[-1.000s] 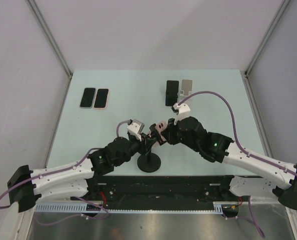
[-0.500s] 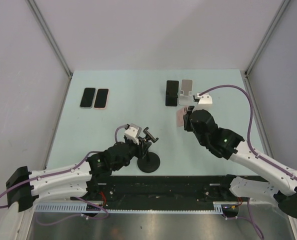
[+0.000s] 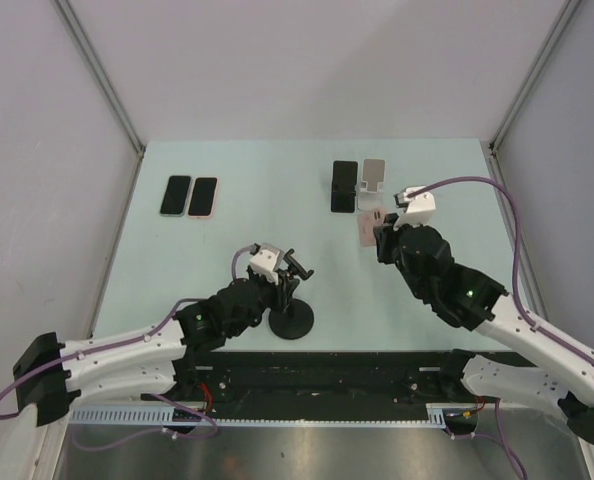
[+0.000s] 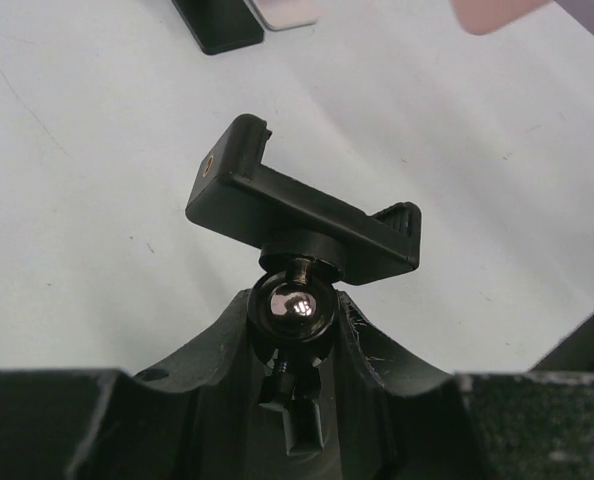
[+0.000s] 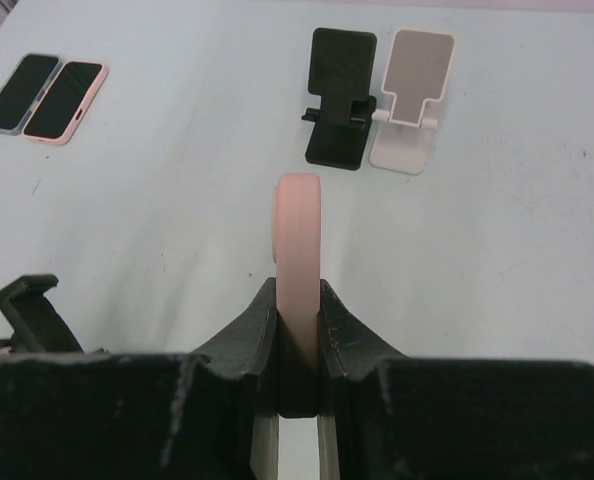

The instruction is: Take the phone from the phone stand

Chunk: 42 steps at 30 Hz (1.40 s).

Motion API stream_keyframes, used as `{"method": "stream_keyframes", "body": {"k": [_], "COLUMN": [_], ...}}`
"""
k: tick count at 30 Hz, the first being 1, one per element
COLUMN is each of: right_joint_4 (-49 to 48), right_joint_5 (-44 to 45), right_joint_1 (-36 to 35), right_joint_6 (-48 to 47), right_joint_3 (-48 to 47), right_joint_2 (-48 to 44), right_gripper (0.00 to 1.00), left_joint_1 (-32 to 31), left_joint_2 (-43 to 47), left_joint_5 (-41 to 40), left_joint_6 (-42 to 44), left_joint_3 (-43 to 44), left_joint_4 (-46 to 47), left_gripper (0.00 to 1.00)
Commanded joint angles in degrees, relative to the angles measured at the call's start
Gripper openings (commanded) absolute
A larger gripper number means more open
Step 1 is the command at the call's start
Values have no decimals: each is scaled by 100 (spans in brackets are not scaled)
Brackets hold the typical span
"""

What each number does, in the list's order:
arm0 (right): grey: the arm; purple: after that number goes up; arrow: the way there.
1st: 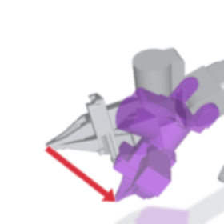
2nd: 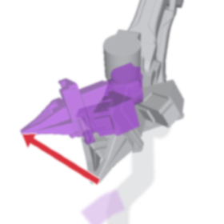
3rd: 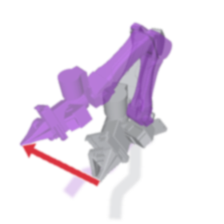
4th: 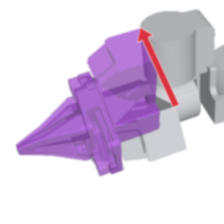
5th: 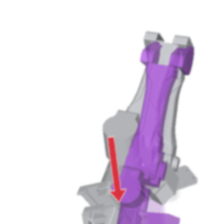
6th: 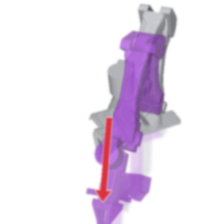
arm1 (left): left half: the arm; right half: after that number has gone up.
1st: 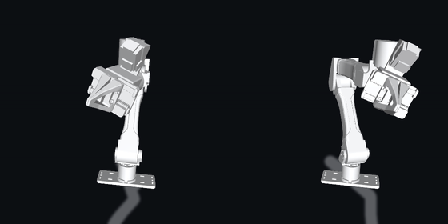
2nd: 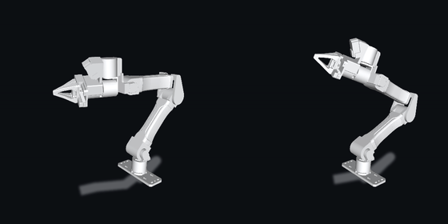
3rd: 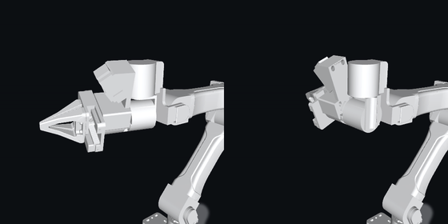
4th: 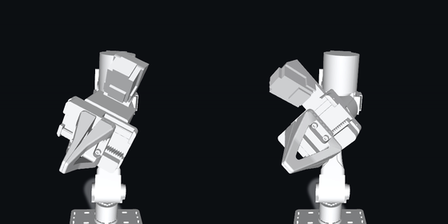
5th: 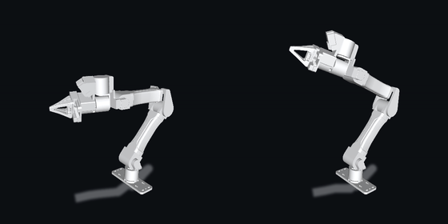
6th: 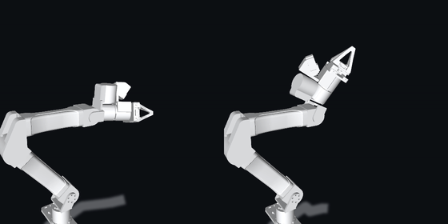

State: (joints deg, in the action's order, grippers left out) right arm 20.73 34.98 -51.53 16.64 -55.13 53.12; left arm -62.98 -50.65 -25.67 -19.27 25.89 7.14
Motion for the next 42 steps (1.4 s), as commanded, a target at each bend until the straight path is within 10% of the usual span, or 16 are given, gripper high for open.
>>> {"method": "stream_keyframes", "body": {"k": [1, 19, 27, 42], "right_joint_4": [-649, 53, 203, 502], "right_joint_5": [263, 404, 325, -62], "right_joint_1": [-6, -33, -33, -24], "right_joint_6": [-363, -126, 32, 708], "right_joint_3": [134, 389, 381, -50], "right_joint_2": [-566, -1796, -2016, -1489], "right_gripper": [0, 0, 0, 0], "left_joint_1": [479, 1068, 1086, 419], "left_joint_2": [-252, -3679, -3759, -2160], "left_joint_5": [105, 2013, 1987, 1004], "left_joint_6": [502, 1522, 1759, 3111], "left_joint_3": [364, 3062, 3010, 2043], "left_joint_4": [6, 1361, 1387, 1396], "left_gripper": [0, 2, 49, 95]}}
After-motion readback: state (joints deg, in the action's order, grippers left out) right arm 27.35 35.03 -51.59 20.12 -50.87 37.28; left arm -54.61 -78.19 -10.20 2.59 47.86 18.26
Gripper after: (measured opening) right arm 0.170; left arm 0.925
